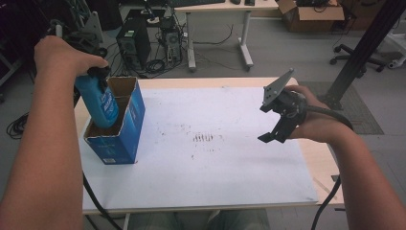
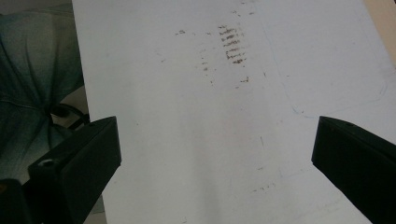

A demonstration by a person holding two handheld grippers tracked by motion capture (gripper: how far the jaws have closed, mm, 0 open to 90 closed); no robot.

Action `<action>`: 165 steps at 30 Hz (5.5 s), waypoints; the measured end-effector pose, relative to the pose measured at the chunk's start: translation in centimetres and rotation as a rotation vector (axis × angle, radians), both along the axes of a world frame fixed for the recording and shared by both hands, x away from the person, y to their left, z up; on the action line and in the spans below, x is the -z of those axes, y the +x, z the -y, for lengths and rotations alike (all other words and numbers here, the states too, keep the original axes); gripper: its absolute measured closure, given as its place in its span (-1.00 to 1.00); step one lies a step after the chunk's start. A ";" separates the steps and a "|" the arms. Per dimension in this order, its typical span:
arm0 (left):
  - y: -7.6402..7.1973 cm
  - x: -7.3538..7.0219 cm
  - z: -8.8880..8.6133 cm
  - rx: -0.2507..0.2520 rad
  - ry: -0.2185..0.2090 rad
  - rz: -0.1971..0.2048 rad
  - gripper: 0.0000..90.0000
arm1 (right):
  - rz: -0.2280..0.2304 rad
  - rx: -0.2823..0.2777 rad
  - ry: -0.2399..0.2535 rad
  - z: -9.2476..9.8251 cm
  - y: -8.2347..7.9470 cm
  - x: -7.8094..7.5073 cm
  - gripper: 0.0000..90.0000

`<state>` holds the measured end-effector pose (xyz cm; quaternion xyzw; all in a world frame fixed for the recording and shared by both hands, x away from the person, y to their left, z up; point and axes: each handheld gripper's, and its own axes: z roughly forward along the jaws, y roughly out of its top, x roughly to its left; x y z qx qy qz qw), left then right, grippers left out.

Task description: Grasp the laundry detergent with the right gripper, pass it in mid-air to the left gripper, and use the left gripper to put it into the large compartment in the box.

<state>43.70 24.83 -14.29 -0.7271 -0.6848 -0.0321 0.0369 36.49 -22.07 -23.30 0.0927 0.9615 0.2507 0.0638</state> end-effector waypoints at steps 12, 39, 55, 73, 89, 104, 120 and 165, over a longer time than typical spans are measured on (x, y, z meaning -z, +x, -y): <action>0.3 2.9 -0.4 0.000 -0.002 -0.025 -0.14 | -0.003 -0.001 -0.012 -0.1 -0.1 -0.3 -0.97; 0.5 8.4 -0.3 0.017 -0.009 -0.049 -0.14 | -0.002 0.001 -0.002 0.3 -0.2 0.0 -0.96; 0.6 11.5 -0.4 0.021 -0.012 -0.043 -0.14 | -0.012 0.001 -0.001 0.2 -0.2 0.5 -0.96; 0.4 14.0 -0.7 0.022 -0.004 -0.059 -0.14 | -0.008 -0.008 -0.002 -0.1 -0.3 0.5 -0.95; 0.3 14.6 -1.1 0.023 -0.016 -0.038 -0.14 | -0.012 -0.006 0.001 0.0 -0.3 0.8 -0.95; 0.3 14.7 -1.2 0.034 -0.019 -0.033 -0.15 | -0.013 -0.001 0.003 0.3 -0.2 1.0 -0.95; 0.1 14.4 -1.1 0.019 -0.023 -0.016 -0.31 | -0.018 -0.003 0.003 0.1 -0.3 1.2 -0.95; -1.5 9.6 -0.1 0.066 0.012 0.060 -0.78 | 0.003 -0.010 0.018 0.5 -1.2 0.4 -0.95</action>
